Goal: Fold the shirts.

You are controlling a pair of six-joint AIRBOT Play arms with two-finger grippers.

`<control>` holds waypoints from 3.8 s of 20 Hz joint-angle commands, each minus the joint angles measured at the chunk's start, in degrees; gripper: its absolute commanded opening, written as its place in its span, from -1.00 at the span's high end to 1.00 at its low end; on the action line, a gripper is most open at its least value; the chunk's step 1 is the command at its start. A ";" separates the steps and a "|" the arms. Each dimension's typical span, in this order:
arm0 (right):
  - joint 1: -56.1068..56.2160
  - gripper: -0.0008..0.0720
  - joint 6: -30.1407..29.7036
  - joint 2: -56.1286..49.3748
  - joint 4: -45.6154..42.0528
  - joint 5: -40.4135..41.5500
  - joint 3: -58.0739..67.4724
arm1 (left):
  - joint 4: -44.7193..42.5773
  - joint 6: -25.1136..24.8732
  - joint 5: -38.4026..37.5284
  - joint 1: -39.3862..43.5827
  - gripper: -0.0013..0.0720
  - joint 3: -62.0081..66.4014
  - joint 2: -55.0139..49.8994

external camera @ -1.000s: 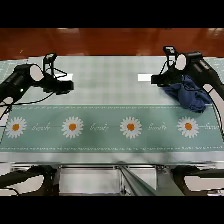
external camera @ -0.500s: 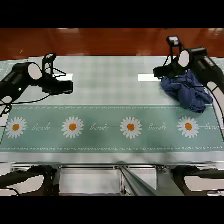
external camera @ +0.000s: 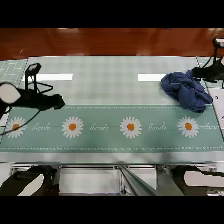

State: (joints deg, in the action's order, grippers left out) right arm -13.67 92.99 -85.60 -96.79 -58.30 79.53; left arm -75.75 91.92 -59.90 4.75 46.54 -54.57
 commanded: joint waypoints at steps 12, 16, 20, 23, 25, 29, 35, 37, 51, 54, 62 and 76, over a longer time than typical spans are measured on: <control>-4.68 0.05 -2.56 -12.81 12.94 1.31 -2.73 | 6.86 0.57 6.97 -0.09 -0.42 -10.23 7.37; -4.72 0.89 -7.98 -10.19 18.10 -1.14 0.81 | 5.77 0.31 6.75 -1.53 -0.42 -7.65 7.89; -4.68 0.89 -11.72 -2.71 18.91 -5.05 12.83 | 4.39 0.28 4.61 -8.48 -0.42 0.00 11.17; -4.66 0.90 -14.08 4.20 24.70 -5.60 20.63 | 4.39 0.28 3.65 -13.40 -0.42 2.36 15.34; -4.66 0.90 -16.09 8.81 29.77 -5.68 24.00 | 4.37 0.24 2.43 -15.82 -0.42 2.34 18.73; 0.33 0.90 -16.81 16.63 28.44 -5.57 30.16 | 3.72 -1.44 -1.36 -19.12 -0.42 2.29 24.70; 14.97 0.90 -15.50 21.92 22.34 -3.58 40.94 | 3.76 -1.40 -9.01 -19.47 -0.41 1.55 28.98; 19.28 0.90 -14.56 23.56 21.20 -4.20 40.92 | 3.89 -1.20 -9.46 -19.45 -0.41 -0.15 30.36; 59.74 0.89 -9.64 2.56 28.68 -2.56 12.50 | 11.50 -1.44 -9.20 -19.37 -0.41 -4.72 31.98; 62.47 0.76 -8.46 -7.93 33.70 2.95 12.50 | 11.52 -1.42 -9.44 -19.37 -0.42 -5.92 31.95; 39.82 -0.14 -7.23 2.19 30.58 -13.20 12.46 | 10.47 1.40 -5.57 -19.37 -0.42 -6.12 29.35; -15.91 -0.14 -17.81 37.59 37.79 -10.69 -42.47 | 34.95 -14.19 0.07 -12.13 -0.42 -24.13 0.42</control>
State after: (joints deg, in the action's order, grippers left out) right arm -22.79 78.94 -50.76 -64.51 -68.97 44.05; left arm -44.42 79.37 -67.57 -9.98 24.21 -49.60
